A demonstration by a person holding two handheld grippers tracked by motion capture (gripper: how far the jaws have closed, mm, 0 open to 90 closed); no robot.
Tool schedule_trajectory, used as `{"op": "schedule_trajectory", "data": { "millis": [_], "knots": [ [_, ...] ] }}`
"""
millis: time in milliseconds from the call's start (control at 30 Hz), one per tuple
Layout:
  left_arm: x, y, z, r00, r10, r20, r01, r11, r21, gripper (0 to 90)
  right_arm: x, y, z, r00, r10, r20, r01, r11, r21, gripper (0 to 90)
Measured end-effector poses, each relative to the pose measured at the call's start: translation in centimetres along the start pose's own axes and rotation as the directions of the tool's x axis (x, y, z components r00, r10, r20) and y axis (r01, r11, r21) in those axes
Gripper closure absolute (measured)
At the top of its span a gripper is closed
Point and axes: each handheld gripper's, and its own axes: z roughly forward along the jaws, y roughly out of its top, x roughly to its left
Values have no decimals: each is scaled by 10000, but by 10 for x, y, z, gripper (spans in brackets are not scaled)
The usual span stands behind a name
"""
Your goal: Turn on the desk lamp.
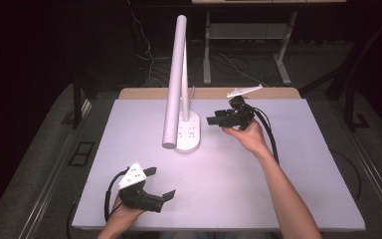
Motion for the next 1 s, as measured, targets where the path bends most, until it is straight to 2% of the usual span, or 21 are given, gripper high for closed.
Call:
{"op": "schedule_trajectory", "data": {
  "millis": [33, 67, 133, 167, 200, 267, 333, 400, 567, 733, 833, 867, 1000],
  "knots": [
    [0, 0, 0, 10000, 18, 10, -18, 10000, 20, 0, 2, -4, -10, 10000, 84, 7, -84, 9999, -110, 279],
    [0, 0, 0, 10000, 16, 12, -16, 10000, 17, 0, 2, -4, -10, 10000, 84, 7, -84, 9999, -110, 279],
    [0, 0, 0, 10000, 11, 15, -11, 10000, 12, 0, 2, -9, -19, 9999, 113, -67, -114, 9997, -224, 170],
    [-1, 0, 0, 10000, 25, 10, -25, 10000, 10, 0, 4, -15, -28, 9998, 185, -30, -186, 9994, -280, 103],
    [-1, 0, 1, 10000, 26, 8, -26, 10000, 8, 0, 6, -18, -34, 9998, 169, 131, -166, 9996, -222, 100],
    [-1, 0, 0, 10000, 61, 14, -61, 10000, 29, 0, 9, -24, -42, 9993, 36, 383, -34, 10000, -47, 2],
    [-1, 0, 0, 10000, 62, 13, -62, 10000, 25, 0, 11, -27, -46, 9991, -92, 419, 86, 9999, 128, 2],
    [-2, 0, 0, 10000, 64, -3, -64, 10000, 22, 0, 18, -38, -58, 9968, -219, 767, 197, 9994, 289, 2],
    [-2, 0, 1, 10000, 56, 12, -56, 10000, 7, 0, 26, -53, -76, 9967, -167, 800, 155, 9998, 152, 2],
    [-2, 1, 2, 10000, 31, 30, -31, 10000, 23, 0, 35, -77, -96, 9971, -94, 755, 97, 9999, -34, 3],
    [-2, 1, 2, 10000, 61, 30, -61, 10000, 51, 0, 36, -86, -102, 9971, -79, 760, 86, 9999, -90, 3],
    [-2, 1, 2, 10000, 61, 29, -61, 10000, 53, 0, 38, -95, -108, 9966, -18, 823, 27, 9999, -108, 3],
    [-2, 1, 3, 10000, 12, 1, -12, 10000, 44, 0, 40, -107, -117, 9964, 196, 824, -177, 9996, -238, 3]
  ]
}}
